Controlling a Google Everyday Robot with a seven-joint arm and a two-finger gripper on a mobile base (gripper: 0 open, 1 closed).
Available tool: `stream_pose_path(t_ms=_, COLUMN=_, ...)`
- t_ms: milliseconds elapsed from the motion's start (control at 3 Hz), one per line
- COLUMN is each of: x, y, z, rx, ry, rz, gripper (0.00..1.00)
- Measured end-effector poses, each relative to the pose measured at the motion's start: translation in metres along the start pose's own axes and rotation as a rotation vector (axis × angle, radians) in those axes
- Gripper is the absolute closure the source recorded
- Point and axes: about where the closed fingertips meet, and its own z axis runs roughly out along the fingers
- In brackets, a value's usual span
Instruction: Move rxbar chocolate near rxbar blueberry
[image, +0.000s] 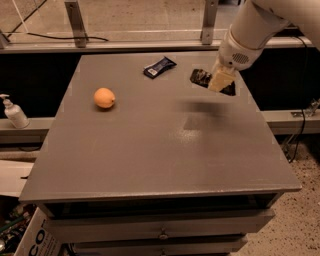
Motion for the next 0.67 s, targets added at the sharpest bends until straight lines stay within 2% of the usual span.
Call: stream_pose_path(t_ms=667, x=-0.031, y=-0.047, z=0.026, rx=-0.024, ry=0.005, rz=-0.031, gripper=1.00)
